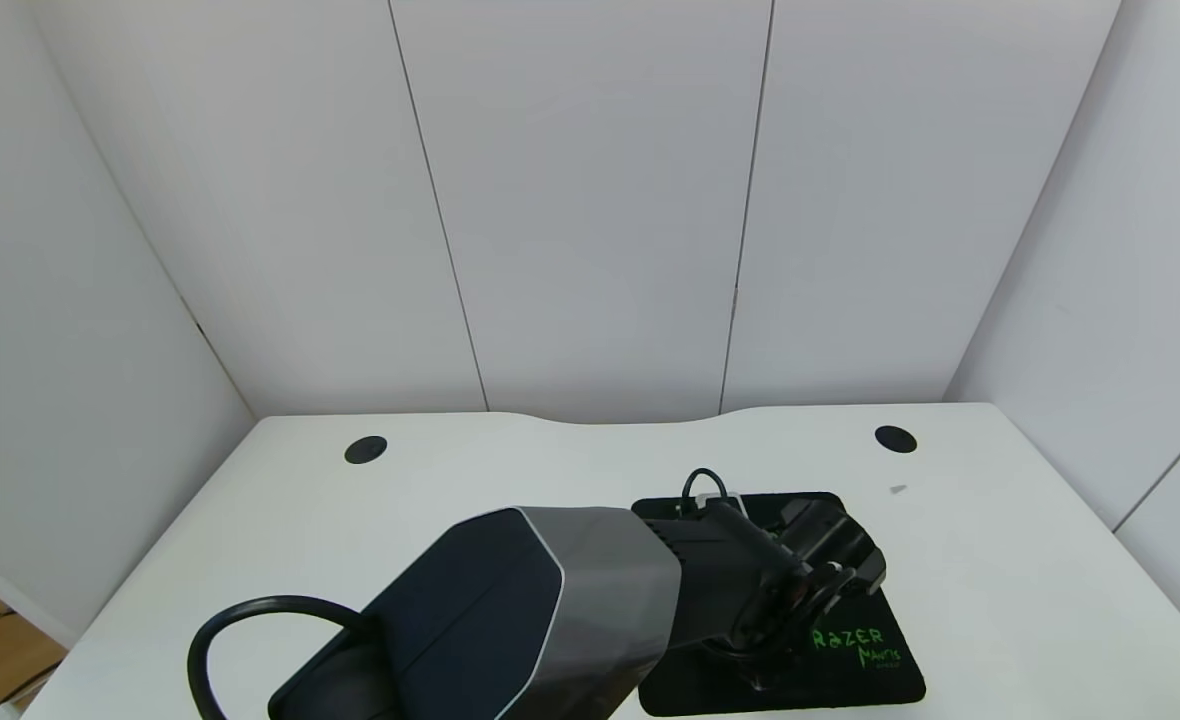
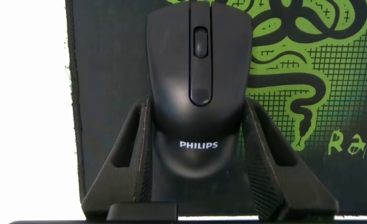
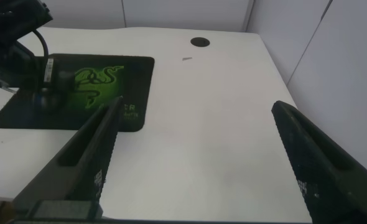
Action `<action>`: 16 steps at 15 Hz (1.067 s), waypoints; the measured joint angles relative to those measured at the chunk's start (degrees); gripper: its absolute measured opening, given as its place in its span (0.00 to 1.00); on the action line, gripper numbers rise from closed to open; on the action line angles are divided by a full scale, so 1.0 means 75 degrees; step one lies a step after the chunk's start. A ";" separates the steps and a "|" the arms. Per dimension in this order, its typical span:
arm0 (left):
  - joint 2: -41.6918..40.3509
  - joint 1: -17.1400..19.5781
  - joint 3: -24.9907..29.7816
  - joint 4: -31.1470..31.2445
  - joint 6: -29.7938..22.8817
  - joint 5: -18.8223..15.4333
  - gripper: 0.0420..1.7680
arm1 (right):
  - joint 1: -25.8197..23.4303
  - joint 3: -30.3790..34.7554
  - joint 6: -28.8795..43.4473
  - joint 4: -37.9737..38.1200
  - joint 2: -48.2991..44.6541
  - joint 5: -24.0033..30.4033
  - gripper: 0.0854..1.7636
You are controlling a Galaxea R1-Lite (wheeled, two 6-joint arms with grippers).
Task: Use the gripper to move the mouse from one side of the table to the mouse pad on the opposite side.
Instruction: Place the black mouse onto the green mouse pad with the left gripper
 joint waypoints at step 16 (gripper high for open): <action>-0.0008 -0.0067 0.0000 -0.0033 0.0036 0.0117 0.89 | 0.0000 0.0000 0.0000 -0.0003 0.0000 0.0000 0.97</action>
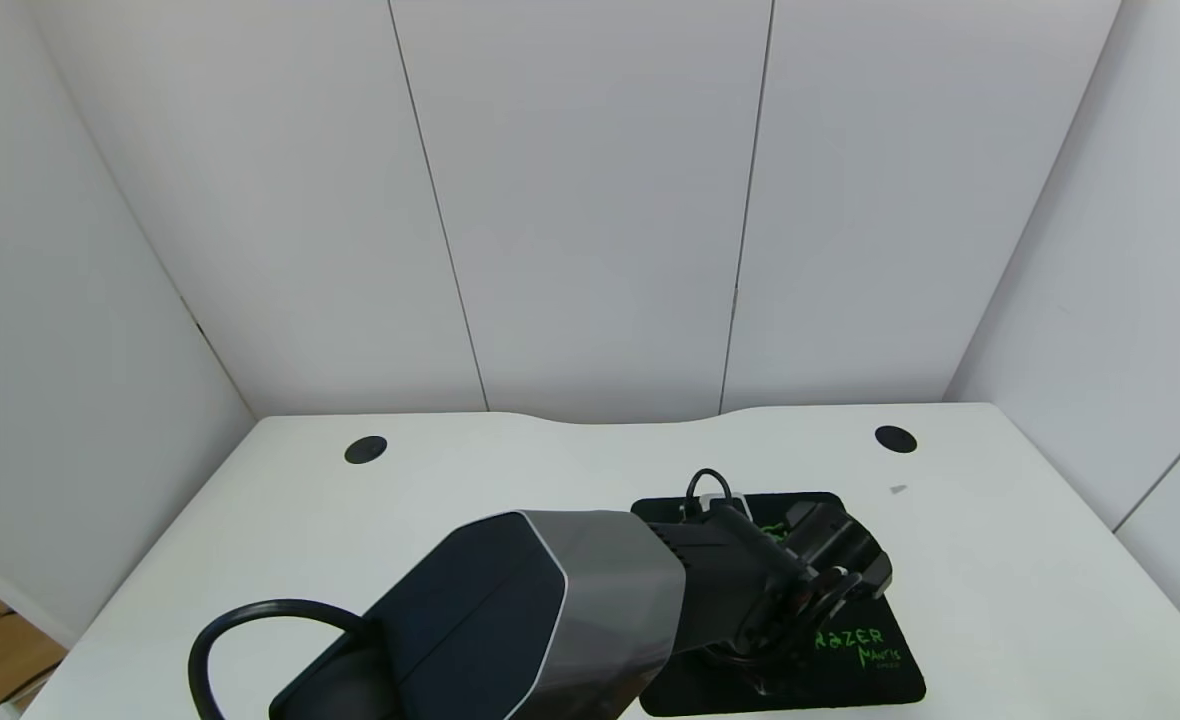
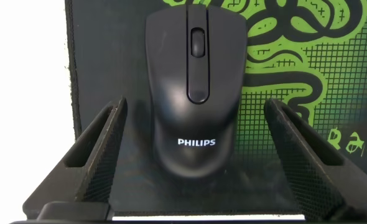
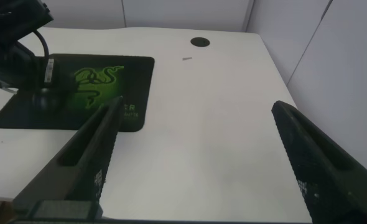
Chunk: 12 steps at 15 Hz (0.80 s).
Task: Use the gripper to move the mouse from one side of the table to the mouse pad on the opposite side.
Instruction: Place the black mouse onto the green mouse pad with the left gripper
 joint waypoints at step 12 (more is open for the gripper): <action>-0.0992 0.0769 0.0125 -0.0055 0.0990 0.0078 0.95 | 0.0000 0.0000 0.0000 0.0003 0.0000 0.0000 0.97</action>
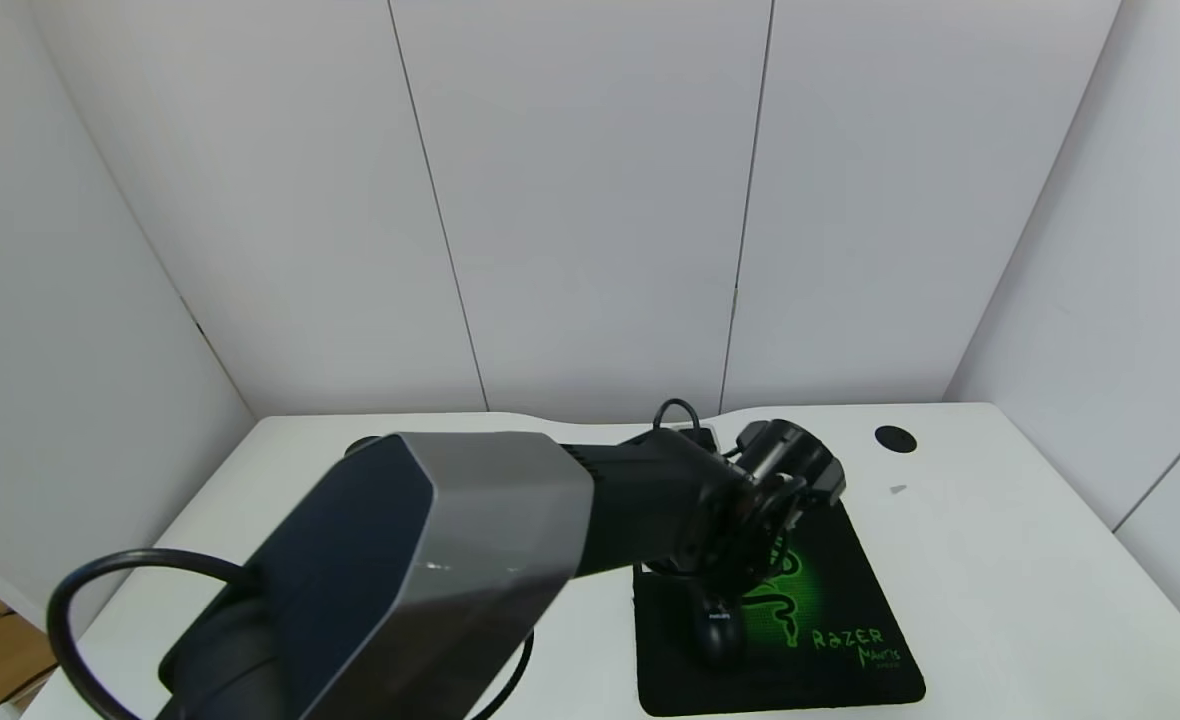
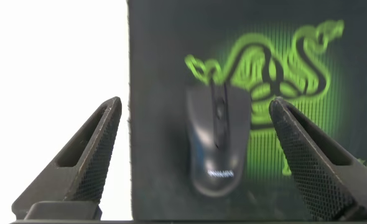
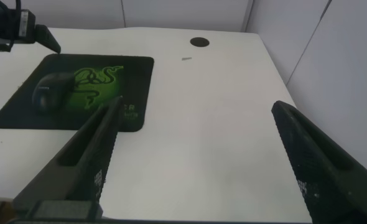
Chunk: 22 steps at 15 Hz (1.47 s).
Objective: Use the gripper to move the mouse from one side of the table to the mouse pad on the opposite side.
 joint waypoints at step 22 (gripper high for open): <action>-0.5200 0.7175 0.7344 -0.6388 0.5161 -0.4247 0.97 | 0.0000 0.0000 0.0000 0.0000 0.0000 -0.0003 0.97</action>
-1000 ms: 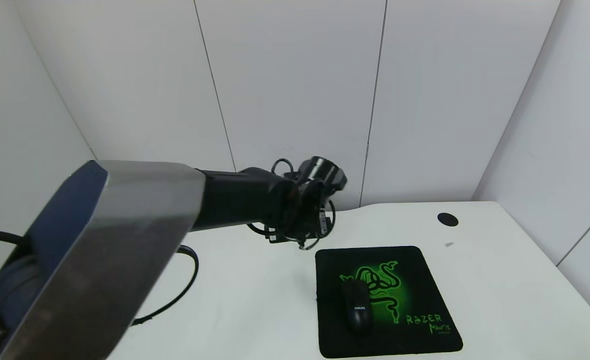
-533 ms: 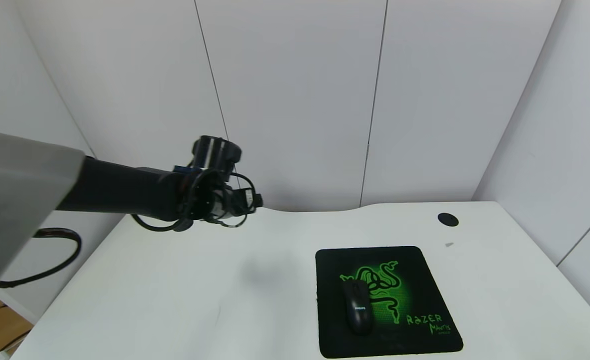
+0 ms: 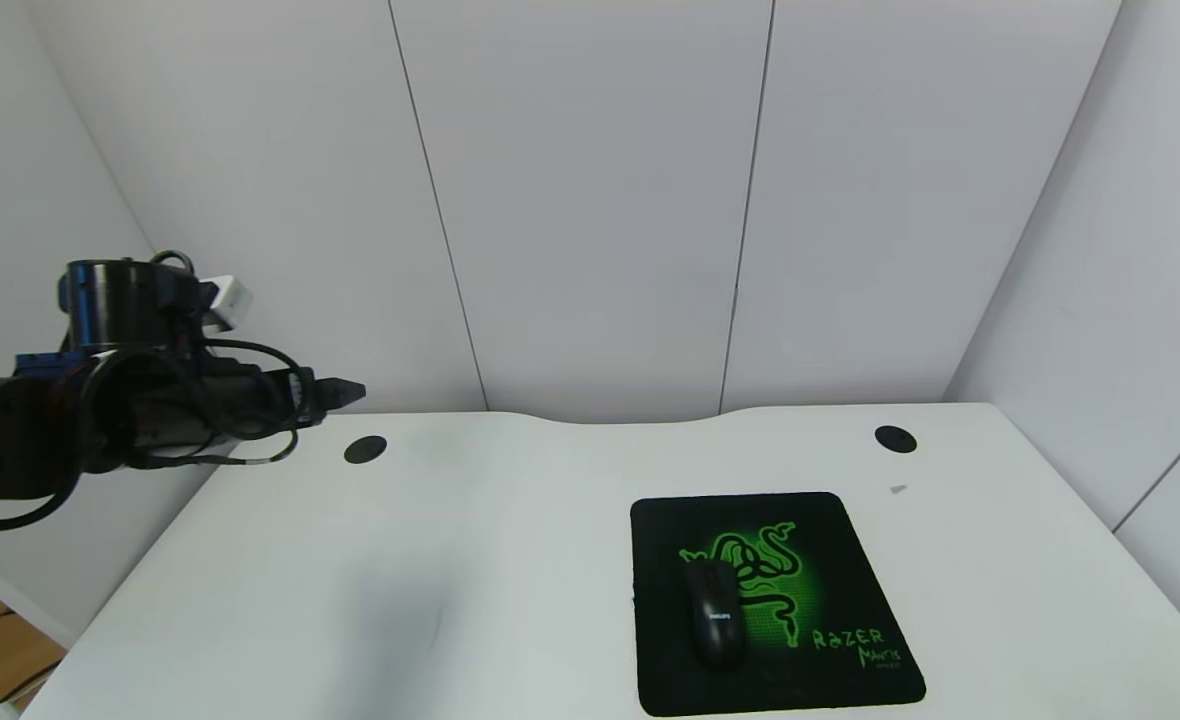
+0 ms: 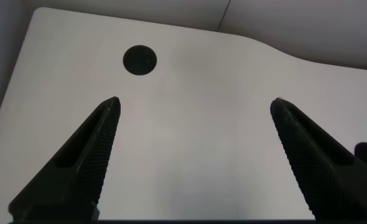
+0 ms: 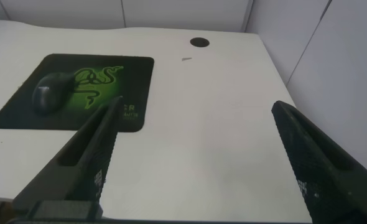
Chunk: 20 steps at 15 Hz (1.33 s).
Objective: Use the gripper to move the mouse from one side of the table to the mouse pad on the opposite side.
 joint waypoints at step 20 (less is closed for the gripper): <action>-0.7194 0.0442 0.4333 -0.0228 0.1104 -0.1512 0.97 | 0.0000 0.0000 0.0000 0.0000 0.0000 0.0003 0.97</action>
